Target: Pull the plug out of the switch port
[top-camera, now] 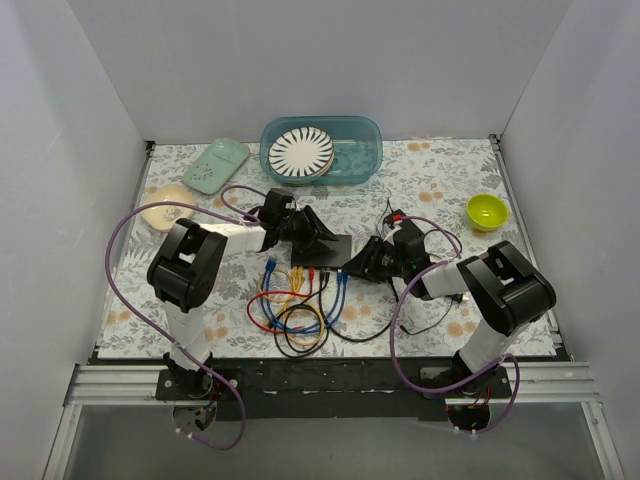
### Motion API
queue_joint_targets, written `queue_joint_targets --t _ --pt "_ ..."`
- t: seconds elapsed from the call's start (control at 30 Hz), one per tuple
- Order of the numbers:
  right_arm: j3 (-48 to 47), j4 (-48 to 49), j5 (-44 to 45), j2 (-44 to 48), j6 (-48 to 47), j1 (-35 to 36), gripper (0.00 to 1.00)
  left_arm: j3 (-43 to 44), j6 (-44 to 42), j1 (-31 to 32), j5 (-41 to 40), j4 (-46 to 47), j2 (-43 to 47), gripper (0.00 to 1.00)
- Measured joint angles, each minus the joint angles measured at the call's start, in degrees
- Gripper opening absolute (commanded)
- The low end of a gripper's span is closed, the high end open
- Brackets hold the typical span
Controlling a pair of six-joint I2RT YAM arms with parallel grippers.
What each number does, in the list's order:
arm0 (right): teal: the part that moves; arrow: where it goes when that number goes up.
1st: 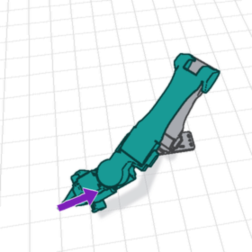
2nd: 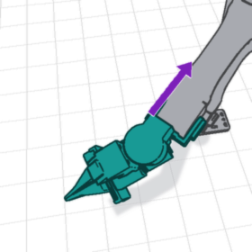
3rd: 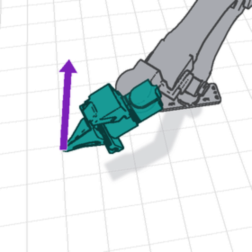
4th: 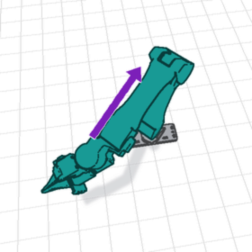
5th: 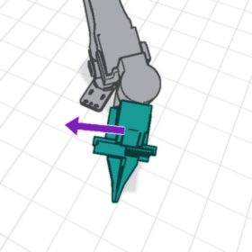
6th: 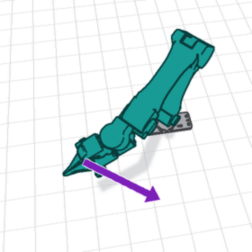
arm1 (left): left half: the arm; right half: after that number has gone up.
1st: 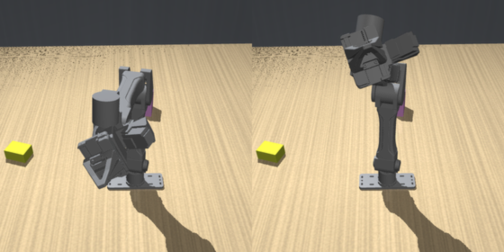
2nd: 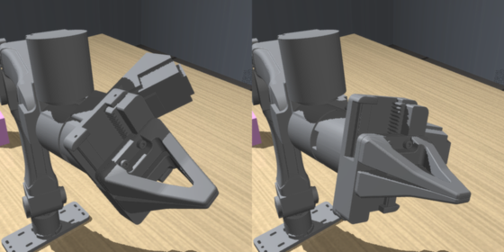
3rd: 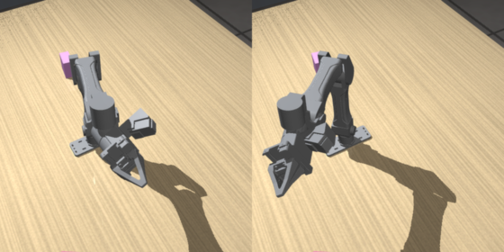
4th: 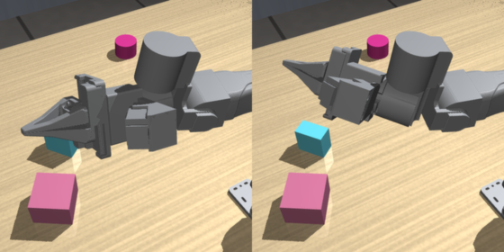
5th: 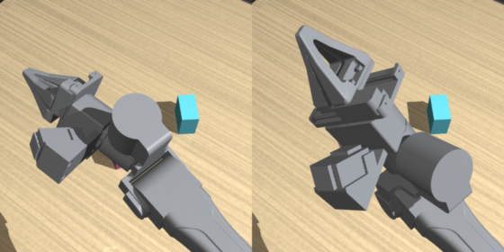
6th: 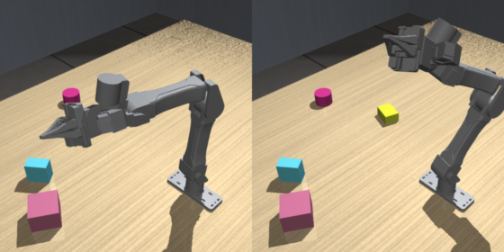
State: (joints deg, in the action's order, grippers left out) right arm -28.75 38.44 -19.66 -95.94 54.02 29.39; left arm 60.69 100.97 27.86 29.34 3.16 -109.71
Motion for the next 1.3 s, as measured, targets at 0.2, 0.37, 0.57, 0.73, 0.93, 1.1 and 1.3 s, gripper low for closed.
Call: queue_joint_targets --t 0.2,0.37,0.57,0.73,0.93,1.1,1.3 --pt "0.0 2.2 0.1 -1.9 2.2 -0.2 0.37 -1.0 0.5 -0.6 0.3 2.0 0.0 0.45" --pt "0.0 2.5 0.2 -2.1 2.4 -0.3 0.35 -1.7 0.9 -0.9 0.8 3.5 0.0 0.45" --pt "-0.1 3.8 -0.6 -3.3 2.6 -0.5 0.32 -2.6 1.5 -1.2 1.4 5.2 0.1 0.43" --pt "-2.3 3.2 -1.7 -5.1 1.3 -0.5 0.25 -4.5 2.8 -1.0 3.1 7.2 0.3 0.41" --pt "-6.5 -0.1 -3.2 -7.2 -1.1 -0.9 0.26 -7.8 4.3 -1.0 3.6 8.7 2.2 0.40" --pt "-10.4 -2.6 -5.8 -9.6 -2.4 -2.1 0.29 -10.8 5.3 -1.0 3.7 9.3 4.0 0.40" --pt "-14.7 -6.5 -5.9 -11.4 -4.1 -3.2 0.32 -13.0 5.6 -0.5 3.7 9.2 4.4 0.40"
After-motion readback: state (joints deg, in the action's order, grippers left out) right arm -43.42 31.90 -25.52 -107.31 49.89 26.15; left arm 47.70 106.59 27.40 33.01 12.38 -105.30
